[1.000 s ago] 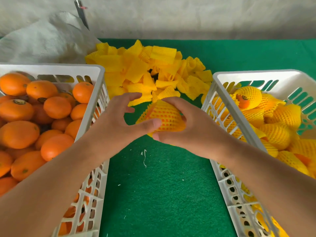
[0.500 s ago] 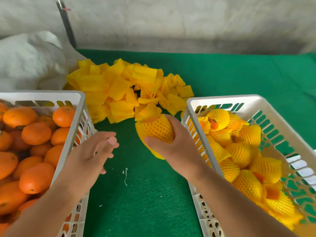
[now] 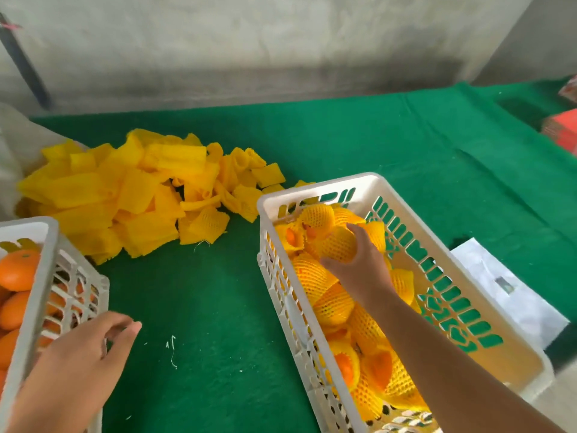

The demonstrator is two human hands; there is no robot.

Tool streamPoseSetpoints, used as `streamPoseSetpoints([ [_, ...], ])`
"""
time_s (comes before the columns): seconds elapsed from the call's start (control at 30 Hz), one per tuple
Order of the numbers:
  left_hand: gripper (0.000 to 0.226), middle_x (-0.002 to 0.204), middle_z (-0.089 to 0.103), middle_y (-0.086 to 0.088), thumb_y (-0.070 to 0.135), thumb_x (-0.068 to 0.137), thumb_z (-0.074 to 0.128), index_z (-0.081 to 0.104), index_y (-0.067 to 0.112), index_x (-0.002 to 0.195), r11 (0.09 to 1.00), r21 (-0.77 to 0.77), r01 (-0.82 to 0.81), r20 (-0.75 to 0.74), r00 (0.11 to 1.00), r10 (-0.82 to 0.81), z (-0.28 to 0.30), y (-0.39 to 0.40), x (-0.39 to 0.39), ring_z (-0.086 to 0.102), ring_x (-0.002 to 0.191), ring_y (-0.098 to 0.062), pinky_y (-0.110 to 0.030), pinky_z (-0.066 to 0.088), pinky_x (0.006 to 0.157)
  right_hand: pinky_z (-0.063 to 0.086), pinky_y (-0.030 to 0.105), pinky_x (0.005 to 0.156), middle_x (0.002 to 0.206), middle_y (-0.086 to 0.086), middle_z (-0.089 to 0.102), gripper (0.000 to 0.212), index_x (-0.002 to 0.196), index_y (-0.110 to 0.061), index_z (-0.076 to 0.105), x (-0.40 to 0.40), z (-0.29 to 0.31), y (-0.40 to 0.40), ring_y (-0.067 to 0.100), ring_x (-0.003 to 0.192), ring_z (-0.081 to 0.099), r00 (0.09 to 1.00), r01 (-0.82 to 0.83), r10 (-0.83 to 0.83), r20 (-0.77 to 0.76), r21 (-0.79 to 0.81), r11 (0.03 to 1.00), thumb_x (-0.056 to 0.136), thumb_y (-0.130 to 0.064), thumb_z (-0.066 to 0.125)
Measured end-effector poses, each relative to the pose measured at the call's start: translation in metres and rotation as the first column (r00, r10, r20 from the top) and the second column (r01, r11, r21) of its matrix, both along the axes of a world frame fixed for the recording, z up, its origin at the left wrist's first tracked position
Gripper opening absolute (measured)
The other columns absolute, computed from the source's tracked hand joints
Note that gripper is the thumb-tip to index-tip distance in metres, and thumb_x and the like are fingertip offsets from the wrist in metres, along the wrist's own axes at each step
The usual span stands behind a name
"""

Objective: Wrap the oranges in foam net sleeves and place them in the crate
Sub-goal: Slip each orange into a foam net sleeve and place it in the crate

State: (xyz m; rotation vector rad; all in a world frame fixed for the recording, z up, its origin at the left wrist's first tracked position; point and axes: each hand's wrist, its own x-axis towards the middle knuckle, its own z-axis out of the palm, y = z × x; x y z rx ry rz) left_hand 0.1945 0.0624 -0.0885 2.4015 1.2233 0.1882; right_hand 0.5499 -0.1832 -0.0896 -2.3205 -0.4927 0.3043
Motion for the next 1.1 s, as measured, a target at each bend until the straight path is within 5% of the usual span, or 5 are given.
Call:
streamPoseSetpoints([
  [0.33, 0.020, 0.070, 0.063, 0.016, 0.039, 0.101, 0.060, 0.072, 0.025, 0.110, 0.997, -0.027, 0.073, 0.102, 0.992, -0.070, 0.019, -0.023, 0.008, 0.061, 0.061, -0.002, -0.023, 0.046, 0.055, 0.047, 0.046, 0.112, 0.168, 0.002, 0.036, 0.096, 0.165, -0.031, 0.024, -0.009, 0.004, 0.009, 0.030, 0.151, 0.040, 0.993, -0.048, 0.068, 0.093, -0.204, 0.978, 0.089, -0.040, 0.083],
  [0.53, 0.026, 0.105, 0.060, 0.020, 0.038, 0.098, 0.060, 0.061, 0.038, 0.125, 0.993, 0.121, -0.009, 0.292, 0.956, -0.027, 0.025, -0.009, -0.081, 0.065, 0.085, -0.005, -0.036, 0.062, 0.068, 0.043, 0.046, 0.116, 0.165, 0.003, 0.042, 0.076, 0.161, -0.026, 0.037, -0.054, 0.051, 0.002, 0.028, 0.150, 0.042, 0.991, 0.070, -0.055, 0.122, -0.118, 0.991, 0.097, -0.039, 0.074],
  [0.73, 0.049, 0.148, 0.052, -0.010, 0.045, 0.100, 0.058, 0.052, 0.028, 0.145, 0.985, 0.122, -0.120, -0.199, 0.970, 0.143, -0.017, 0.032, -0.159, 0.045, 0.138, -0.035, -0.059, 0.043, 0.112, 0.055, 0.047, 0.098, 0.150, 0.006, 0.058, 0.062, 0.154, -0.029, 0.047, -0.114, 0.054, 0.022, 0.032, 0.127, 0.061, 0.994, -0.032, 0.047, 0.095, -0.157, 0.987, 0.099, -0.050, 0.066],
  [0.9, 0.084, 0.162, 0.039, -0.002, 0.061, 0.097, 0.059, 0.018, 0.034, 0.165, 0.995, 0.049, -0.087, -0.291, 0.952, 0.097, -0.025, 0.031, -0.186, 0.035, 0.151, -0.028, -0.053, 0.036, 0.119, 0.049, 0.050, 0.104, 0.154, 0.012, 0.051, 0.066, 0.158, -0.024, 0.043, -0.145, 0.038, 0.050, 0.037, 0.137, 0.052, 0.984, -0.096, 0.128, 0.123, -0.235, 0.967, 0.099, -0.042, 0.069],
  [1.1, 0.075, 0.155, 0.043, -0.001, 0.057, 0.096, 0.064, 0.033, 0.027, 0.158, 0.989, 0.107, -0.107, -0.279, 0.951, 0.133, -0.013, 0.041, -0.176, 0.039, 0.145, -0.028, -0.054, 0.041, 0.112, 0.060, 0.057, 0.087, 0.150, 0.013, 0.052, 0.068, 0.157, -0.026, 0.042, -0.154, 0.035, 0.064, 0.042, 0.124, 0.060, 0.978, -0.050, 0.111, 0.178, -0.315, 0.948, 0.098, -0.048, 0.067],
])
